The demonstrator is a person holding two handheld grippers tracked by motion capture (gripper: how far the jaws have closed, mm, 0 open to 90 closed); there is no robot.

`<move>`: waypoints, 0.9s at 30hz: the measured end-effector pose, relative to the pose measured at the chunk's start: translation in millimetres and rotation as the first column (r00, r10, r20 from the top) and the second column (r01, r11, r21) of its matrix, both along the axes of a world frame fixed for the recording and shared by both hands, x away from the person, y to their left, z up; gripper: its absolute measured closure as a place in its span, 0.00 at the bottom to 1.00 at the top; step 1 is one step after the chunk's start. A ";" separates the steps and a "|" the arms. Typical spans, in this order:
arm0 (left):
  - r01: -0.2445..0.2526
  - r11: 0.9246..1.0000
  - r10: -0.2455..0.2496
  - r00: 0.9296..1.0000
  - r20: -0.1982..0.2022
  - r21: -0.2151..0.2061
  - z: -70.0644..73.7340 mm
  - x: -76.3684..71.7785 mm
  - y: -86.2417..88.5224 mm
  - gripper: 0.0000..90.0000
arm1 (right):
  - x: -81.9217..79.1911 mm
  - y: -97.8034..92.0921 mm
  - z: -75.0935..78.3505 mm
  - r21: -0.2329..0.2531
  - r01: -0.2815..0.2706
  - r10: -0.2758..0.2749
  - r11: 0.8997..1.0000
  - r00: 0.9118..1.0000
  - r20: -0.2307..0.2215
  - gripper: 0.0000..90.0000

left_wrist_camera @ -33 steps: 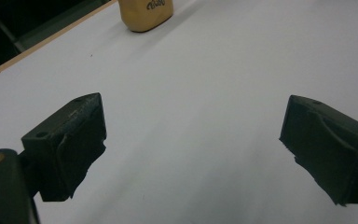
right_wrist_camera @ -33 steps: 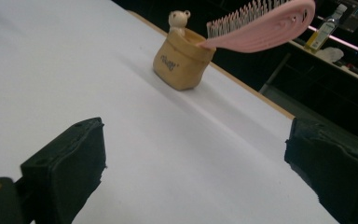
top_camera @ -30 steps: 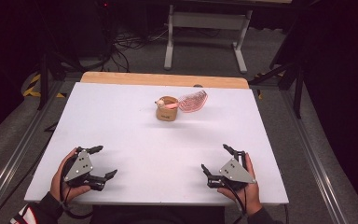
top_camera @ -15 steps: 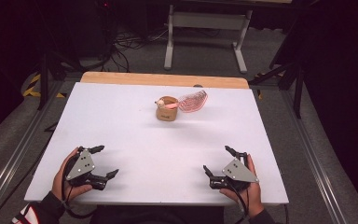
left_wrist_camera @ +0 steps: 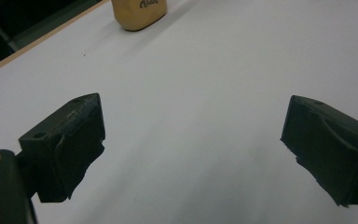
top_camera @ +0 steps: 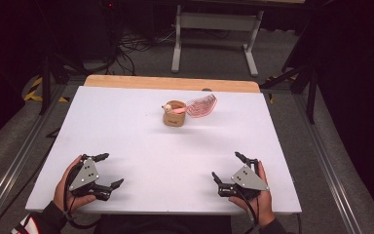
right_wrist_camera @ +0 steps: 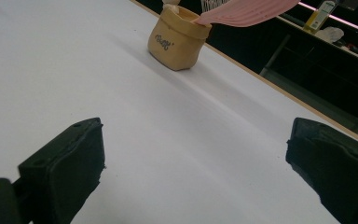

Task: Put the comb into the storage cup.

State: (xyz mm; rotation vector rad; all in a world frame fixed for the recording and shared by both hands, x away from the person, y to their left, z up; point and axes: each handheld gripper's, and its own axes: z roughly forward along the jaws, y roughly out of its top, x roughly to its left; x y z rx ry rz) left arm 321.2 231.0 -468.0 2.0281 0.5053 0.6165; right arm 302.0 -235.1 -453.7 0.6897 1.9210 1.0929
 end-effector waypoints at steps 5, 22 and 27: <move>-0.001 1.000 0.001 1.000 -0.010 -0.002 -1.0 1.8 -0.6 0.08 | -0.2 0.3 1.3 0.017 -0.004 0.004 1.000 1.000 0.007 0.05; -0.006 1.000 0.006 1.000 -0.020 -0.002 -1.9 3.9 -0.5 0.08 | 7.0 -6.8 0.2 0.114 0.005 0.003 0.993 0.998 -0.070 0.06; -0.008 1.000 0.008 1.000 -0.020 0.006 -1.5 6.0 -0.4 0.08 | 8.7 -9.4 -0.7 0.117 0.021 -0.011 0.993 0.996 -0.088 0.06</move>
